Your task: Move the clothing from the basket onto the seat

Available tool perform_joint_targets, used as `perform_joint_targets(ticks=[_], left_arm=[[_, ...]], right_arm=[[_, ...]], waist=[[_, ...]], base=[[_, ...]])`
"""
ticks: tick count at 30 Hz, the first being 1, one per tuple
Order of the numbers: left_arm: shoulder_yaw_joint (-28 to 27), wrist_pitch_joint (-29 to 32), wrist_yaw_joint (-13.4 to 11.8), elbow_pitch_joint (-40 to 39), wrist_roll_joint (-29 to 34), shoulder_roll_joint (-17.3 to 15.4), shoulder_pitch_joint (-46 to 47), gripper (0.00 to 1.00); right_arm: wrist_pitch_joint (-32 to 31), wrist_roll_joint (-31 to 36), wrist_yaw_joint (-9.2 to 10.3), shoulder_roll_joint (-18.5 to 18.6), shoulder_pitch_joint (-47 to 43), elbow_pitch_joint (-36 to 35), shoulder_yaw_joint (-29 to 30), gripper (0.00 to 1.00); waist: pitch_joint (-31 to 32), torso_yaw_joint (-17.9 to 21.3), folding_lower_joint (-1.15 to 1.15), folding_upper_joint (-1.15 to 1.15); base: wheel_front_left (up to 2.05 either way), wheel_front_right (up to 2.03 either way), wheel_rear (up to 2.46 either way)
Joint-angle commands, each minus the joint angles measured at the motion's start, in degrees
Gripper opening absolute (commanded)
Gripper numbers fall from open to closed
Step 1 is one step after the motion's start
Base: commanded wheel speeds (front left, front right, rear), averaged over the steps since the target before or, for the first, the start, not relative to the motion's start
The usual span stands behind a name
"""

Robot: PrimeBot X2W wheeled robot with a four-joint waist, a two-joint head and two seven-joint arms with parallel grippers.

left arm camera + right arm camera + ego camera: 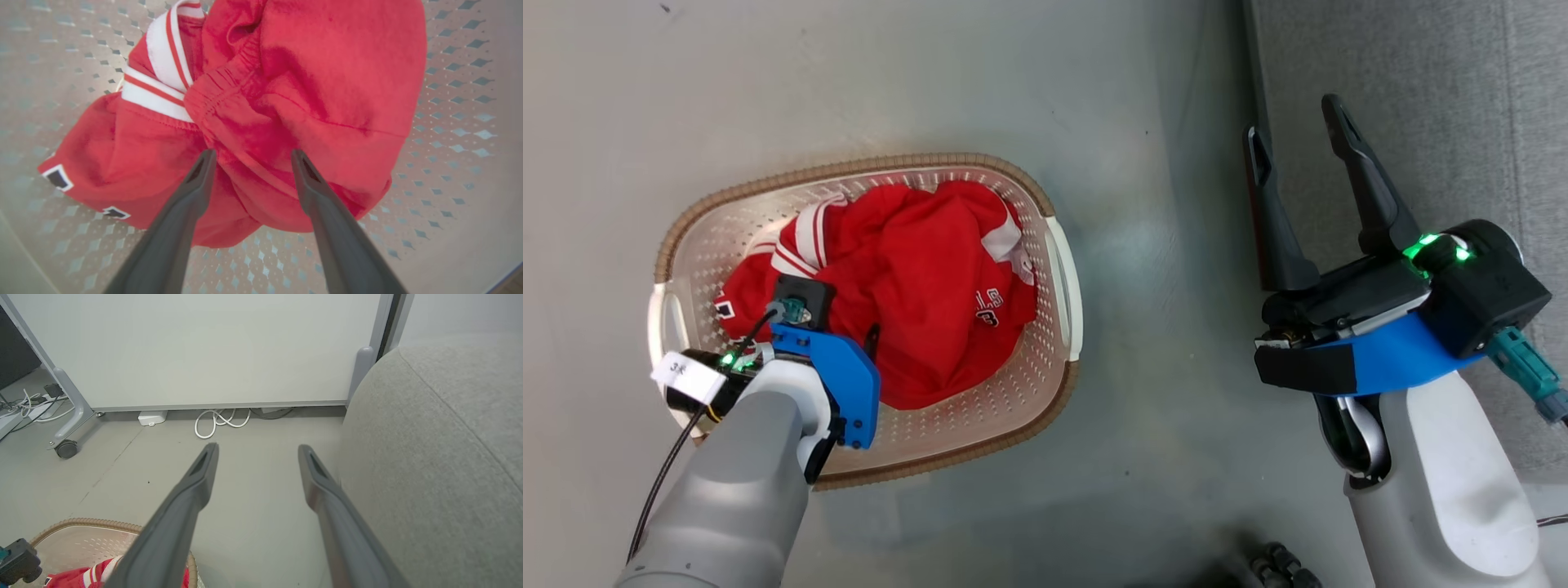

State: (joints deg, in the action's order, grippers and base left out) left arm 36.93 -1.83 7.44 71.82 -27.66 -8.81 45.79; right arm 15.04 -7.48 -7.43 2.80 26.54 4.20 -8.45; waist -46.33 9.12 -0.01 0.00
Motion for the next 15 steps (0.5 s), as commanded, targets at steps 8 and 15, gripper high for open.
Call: perform_joint_targets(ticks=[8, 15], left_arm=[[0.84, 1.79, 0.01, 0.66, -2.88, -0.9, 4.31, 1.0], [1.92, 2.98, 0.01, 1.42, -3.18, -1.13, 6.26, 1.0]], right_arm=[[0.23, 0.78, -0.11, 0.15, 1.79, -2.56, 0.3, 1.0], [0.22, 0.63, -0.11, 0.15, 1.67, -3.65, 0.32, 1.0]], waist=[[-5.87, 0.3, 0.01, 0.0], [-8.06, 0.49, 0.01, 0.0]], base=[[0.0, 0.0, 0.0], [0.0, 0.0, 0.0]])
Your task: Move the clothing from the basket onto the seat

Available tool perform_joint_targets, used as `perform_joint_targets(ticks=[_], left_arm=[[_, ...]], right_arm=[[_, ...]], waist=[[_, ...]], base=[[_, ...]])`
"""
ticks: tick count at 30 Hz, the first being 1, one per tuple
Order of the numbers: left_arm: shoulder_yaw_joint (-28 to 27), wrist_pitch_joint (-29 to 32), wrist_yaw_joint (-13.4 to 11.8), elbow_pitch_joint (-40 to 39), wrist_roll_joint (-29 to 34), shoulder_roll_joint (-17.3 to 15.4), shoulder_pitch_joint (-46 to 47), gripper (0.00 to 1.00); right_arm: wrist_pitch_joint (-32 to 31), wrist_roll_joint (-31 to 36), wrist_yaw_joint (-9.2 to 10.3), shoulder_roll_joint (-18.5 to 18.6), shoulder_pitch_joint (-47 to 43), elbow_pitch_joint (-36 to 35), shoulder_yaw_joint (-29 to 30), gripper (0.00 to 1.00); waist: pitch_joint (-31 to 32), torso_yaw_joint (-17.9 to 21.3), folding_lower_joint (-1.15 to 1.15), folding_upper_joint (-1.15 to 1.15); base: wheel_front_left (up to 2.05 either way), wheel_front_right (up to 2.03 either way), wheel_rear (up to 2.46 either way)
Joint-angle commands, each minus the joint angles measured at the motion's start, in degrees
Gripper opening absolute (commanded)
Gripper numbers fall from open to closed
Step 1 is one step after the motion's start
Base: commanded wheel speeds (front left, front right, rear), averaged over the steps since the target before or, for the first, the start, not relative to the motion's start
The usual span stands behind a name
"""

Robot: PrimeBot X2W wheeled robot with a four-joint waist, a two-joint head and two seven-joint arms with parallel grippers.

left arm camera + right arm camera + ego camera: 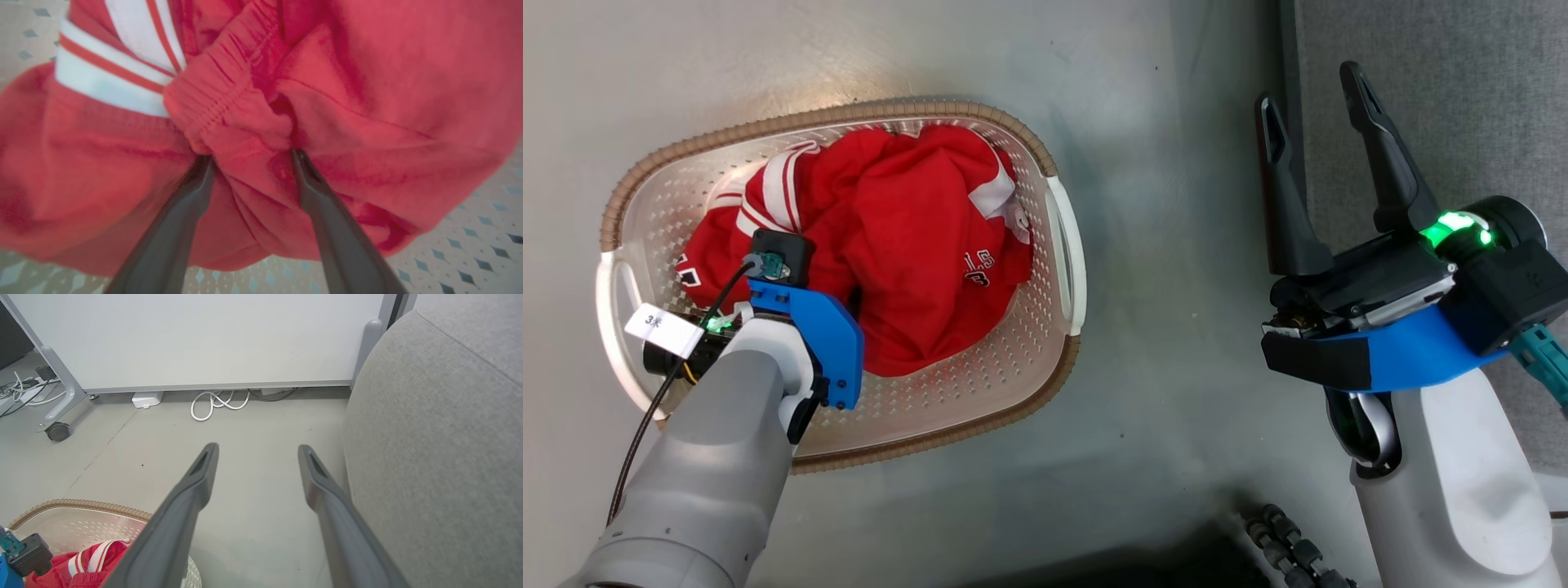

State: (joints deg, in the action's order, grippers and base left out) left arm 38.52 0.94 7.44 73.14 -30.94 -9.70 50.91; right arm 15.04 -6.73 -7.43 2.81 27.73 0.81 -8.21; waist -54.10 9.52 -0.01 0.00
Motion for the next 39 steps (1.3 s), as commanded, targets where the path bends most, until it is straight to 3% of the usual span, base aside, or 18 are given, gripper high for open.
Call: perform_joint_targets(ticks=[1, 10, 11, 12, 24, 39], left_arm=[[0.46, 0.3, 0.0, 0.15, 0.22, -0.24, 1.42, 1.0], [3.3, 1.02, -1.02, 0.57, 2.42, 0.22, 2.64, 0.99], [3.55, 1.09, -1.01, 0.61, 2.52, 0.17, 2.64, 0.43], [3.79, 1.08, -0.93, 0.63, 2.63, 0.22, 2.62, 0.0], [4.41, -6.68, -0.23, 0.43, 1.56, 1.95, 2.59, 0.0], [5.66, -15.68, -0.01, -4.6, -3.41, 4.64, -2.6, 0.0]], right_arm=[[0.22, -0.12, -0.11, 0.14, 0.51, -0.34, 0.1, 1.0], [0.22, 0.07, -0.11, 0.14, 0.15, -1.53, 0.53, 1.0], [0.23, 0.03, -0.11, 0.14, 0.04, -1.65, 0.56, 1.0], [0.22, -0.04, -0.11, 0.14, 0.0, -1.72, 0.56, 1.0], [0.22, -0.64, -0.11, 0.14, 0.52, -0.49, 0.22, 1.0], [0.23, 0.62, -0.1, 0.15, -2.79, 2.89, 0.58, 1.0]], waist=[[-0.55, 0.13, 0.01, 0.0], [-2.27, 0.14, 0.01, 0.0], [-2.37, 0.1, 0.01, 0.0], [-2.43, 0.06, 0.01, 0.0], [1.44, -1.16, 0.01, 0.0], [14.42, -4.5, 0.01, 0.0]], base=[[0.0, 0.0, 0.0], [0.0, 0.0, 0.0], [0.0, 0.0, 0.0], [0.0, 0.0, 0.0], [0.0, 0.0, 0.0], [0.0, 0.0, 0.0]])
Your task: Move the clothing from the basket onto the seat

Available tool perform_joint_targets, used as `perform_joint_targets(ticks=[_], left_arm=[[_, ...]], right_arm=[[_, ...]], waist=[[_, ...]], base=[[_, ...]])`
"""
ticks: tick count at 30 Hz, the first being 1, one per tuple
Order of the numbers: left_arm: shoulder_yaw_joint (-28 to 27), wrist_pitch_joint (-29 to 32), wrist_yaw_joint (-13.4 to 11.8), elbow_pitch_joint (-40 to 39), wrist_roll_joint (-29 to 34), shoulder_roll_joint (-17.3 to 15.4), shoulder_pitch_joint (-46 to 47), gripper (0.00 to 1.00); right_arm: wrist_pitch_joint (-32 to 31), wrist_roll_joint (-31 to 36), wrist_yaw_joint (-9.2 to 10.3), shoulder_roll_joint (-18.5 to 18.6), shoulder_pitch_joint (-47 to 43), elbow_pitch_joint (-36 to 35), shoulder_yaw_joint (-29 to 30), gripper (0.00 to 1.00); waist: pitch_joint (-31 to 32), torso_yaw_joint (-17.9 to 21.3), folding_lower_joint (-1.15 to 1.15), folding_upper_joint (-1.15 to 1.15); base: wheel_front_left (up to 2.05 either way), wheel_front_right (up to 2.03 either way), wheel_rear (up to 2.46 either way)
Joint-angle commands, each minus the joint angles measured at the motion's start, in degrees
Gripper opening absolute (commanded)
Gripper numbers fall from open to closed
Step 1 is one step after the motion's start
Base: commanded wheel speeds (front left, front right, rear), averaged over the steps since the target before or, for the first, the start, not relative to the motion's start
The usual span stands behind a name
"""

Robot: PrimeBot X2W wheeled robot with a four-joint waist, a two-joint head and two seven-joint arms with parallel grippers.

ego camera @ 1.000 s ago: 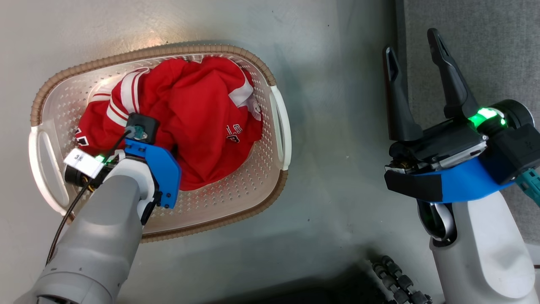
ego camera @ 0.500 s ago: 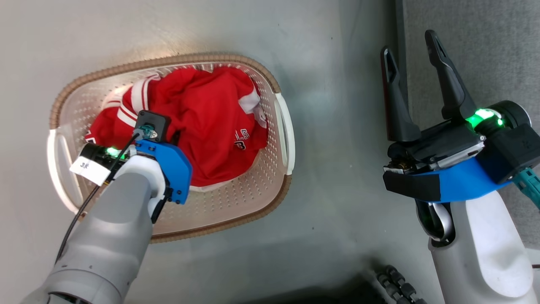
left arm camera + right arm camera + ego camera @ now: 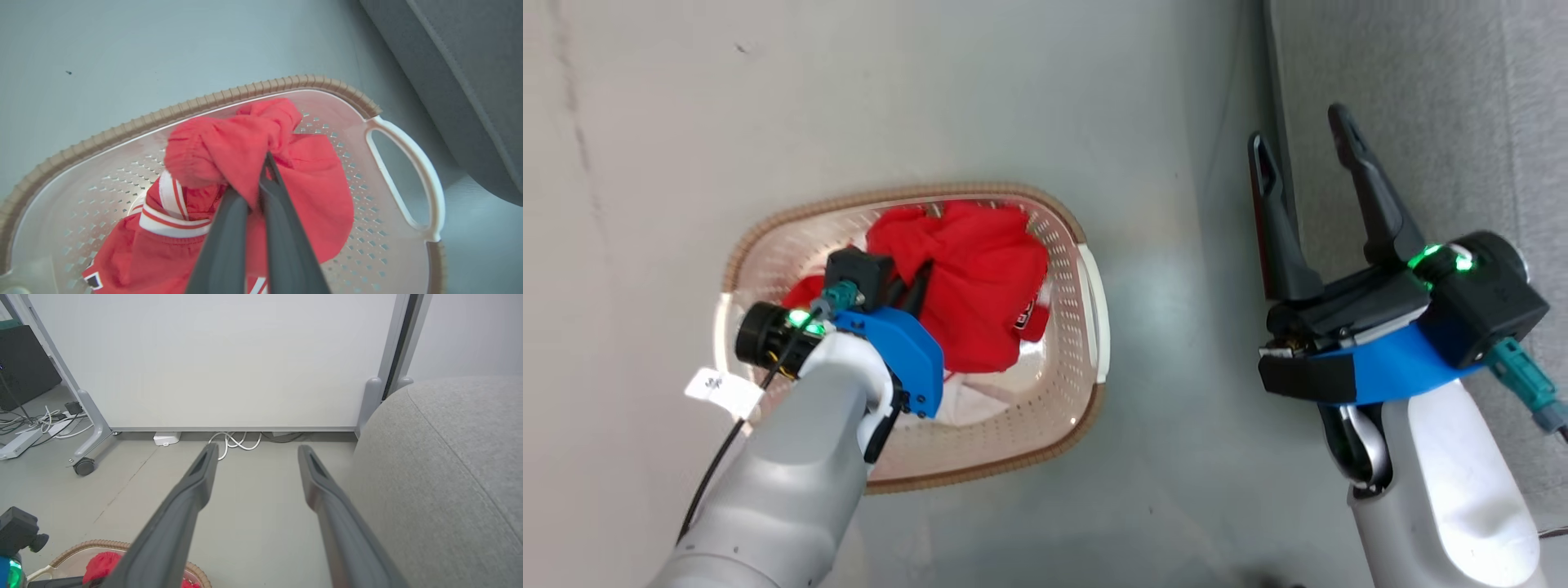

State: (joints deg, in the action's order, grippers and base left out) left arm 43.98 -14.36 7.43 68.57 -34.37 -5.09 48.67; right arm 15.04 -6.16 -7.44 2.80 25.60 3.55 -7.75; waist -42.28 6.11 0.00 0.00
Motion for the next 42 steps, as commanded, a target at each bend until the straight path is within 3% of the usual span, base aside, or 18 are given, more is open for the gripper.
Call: perform_joint_targets(ticks=[1, 5, 16, 24, 42], left_arm=[[0.32, -0.56, 0.01, -0.65, -0.38, -0.01, -0.69, 0.0], [0.15, -0.89, 0.01, -4.29, -0.79, -0.82, -2.21, 0.0], [-6.62, -0.9, -1.08, -19.02, 5.63, -3.23, -7.95, 0.0], [-11.48, -0.91, -0.6, -27.59, 8.29, -2.6, -9.79, 0.0], [-10.81, -0.72, 0.05, -40.98, 10.68, -3.11, -9.46, 0.0]], right_arm=[[0.23, 0.19, -0.09, 0.16, -0.98, 0.36, 0.13, 1.0], [0.23, 0.51, -0.09, 0.16, -2.68, 1.53, 0.23, 1.0], [0.22, -0.71, -0.06, 0.16, -7.56, 3.99, -0.68, 1.0], [0.22, -1.6, -0.07, 0.16, -10.01, 4.92, -1.87, 1.0], [0.22, -2.7, -0.07, 0.16, -17.11, 6.27, -1.83, 1.0]], waist=[[3.63, -1.31, 0.0, 0.0], [8.28, -2.43, 0.0, 0.0], [19.8, -4.47, 0.0, 0.0], [26.01, -4.58, 0.0, 0.0], [36.5, -5.54, 0.0, 0.0]], base=[[0.0, 0.0, 0.0], [0.0, 0.0, 0.0], [0.0, 0.0, 0.0], [0.0, 0.0, 0.0], [0.0, 0.0, 0.0]])
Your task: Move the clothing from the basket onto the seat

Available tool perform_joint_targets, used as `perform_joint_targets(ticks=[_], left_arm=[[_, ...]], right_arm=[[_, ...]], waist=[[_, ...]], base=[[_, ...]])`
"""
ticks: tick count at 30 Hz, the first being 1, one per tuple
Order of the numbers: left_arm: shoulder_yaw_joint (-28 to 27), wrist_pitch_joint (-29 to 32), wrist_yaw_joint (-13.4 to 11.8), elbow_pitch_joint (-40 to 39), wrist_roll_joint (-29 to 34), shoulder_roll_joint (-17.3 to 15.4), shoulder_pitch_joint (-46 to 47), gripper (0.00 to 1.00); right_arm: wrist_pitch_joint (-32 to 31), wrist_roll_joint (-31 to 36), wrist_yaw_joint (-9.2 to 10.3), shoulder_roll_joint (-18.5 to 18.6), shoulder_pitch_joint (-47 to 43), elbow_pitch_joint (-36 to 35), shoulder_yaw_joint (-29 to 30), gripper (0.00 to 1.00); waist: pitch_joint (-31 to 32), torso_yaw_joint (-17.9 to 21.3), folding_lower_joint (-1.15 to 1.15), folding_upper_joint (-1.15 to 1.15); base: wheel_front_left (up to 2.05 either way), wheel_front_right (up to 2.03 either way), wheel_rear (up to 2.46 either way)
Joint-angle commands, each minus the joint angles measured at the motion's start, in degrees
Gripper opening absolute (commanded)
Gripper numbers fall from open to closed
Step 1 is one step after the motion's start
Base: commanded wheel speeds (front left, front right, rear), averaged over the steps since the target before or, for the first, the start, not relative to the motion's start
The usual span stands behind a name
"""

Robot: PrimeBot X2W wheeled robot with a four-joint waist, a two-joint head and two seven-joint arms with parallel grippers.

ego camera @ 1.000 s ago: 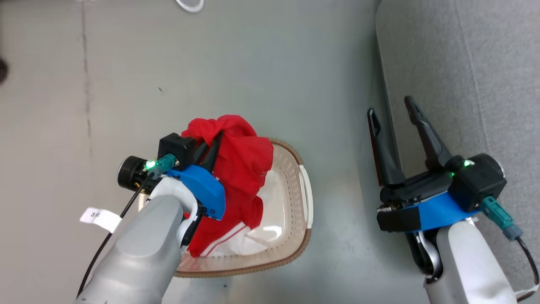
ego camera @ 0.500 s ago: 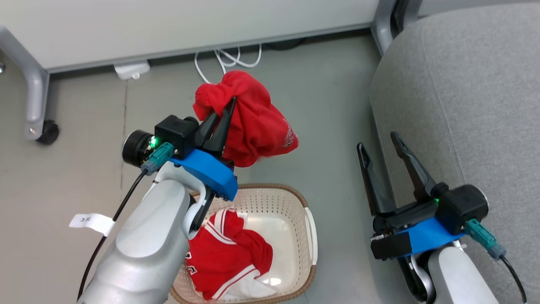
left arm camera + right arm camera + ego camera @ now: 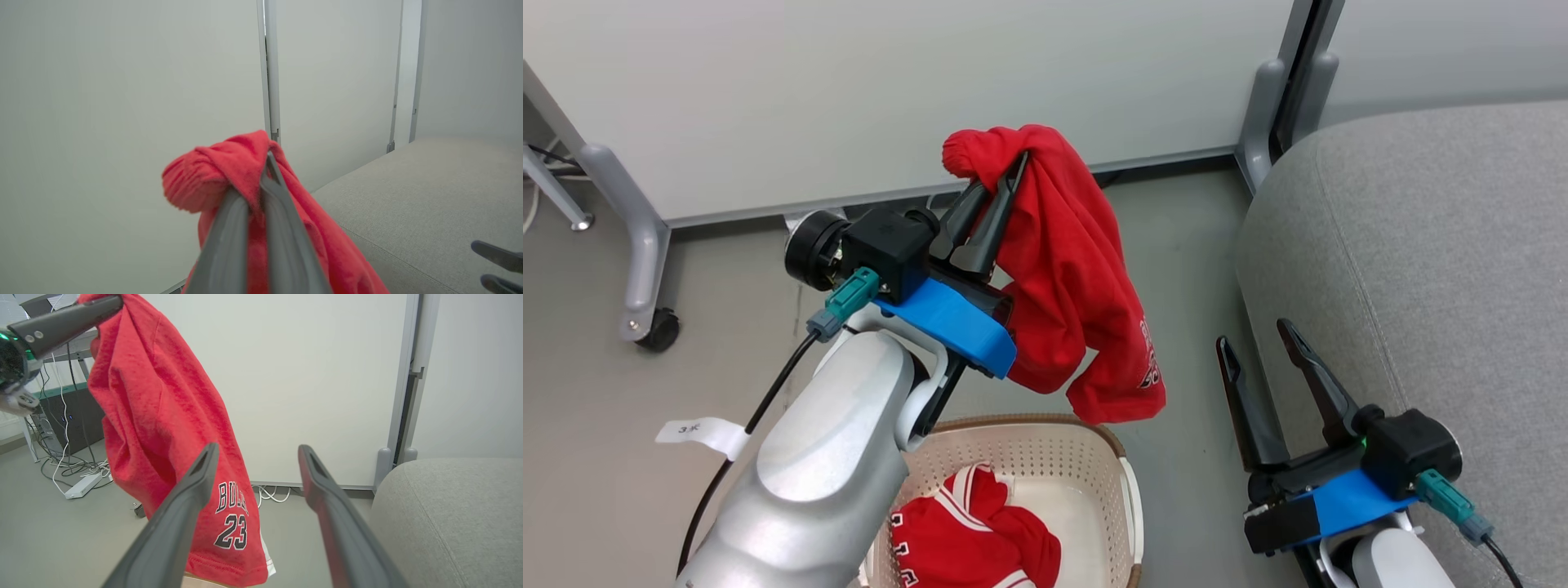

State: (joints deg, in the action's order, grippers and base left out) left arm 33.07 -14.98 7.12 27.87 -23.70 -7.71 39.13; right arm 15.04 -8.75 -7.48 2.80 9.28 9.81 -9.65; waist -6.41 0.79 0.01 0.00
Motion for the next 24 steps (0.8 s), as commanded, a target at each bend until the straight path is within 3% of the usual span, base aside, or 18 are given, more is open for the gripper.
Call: perform_joint_targets(ticks=[1, 14, 24], left_arm=[[0.24, 0.07, 0.36, -0.83, -0.03, -0.54, -0.06, 0.0], [0.99, 2.12, -0.99, -5.37, -0.75, -2.08, -2.4, 0.0], [1.87, 2.42, -1.65, -6.79, -0.33, -2.21, -2.22, 0.0]], right_arm=[[0.22, -0.17, -0.04, 0.16, -1.05, 0.0, 0.08, 1.0], [0.22, 0.25, -0.03, 0.16, -1.65, -1.42, -0.54, 1.0], [0.22, 2.27, -0.04, 0.16, 4.4, -1.19, -6.33, 1.0]], waist=[[0.96, -0.27, -0.01, 0.0], [2.23, -0.74, -0.01, 0.0], [1.42, -1.23, -0.01, 0.0]], base=[[0.0, 0.0, 0.0], [0.0, 0.0, 0.0], [0.0, 0.0, 0.0]])
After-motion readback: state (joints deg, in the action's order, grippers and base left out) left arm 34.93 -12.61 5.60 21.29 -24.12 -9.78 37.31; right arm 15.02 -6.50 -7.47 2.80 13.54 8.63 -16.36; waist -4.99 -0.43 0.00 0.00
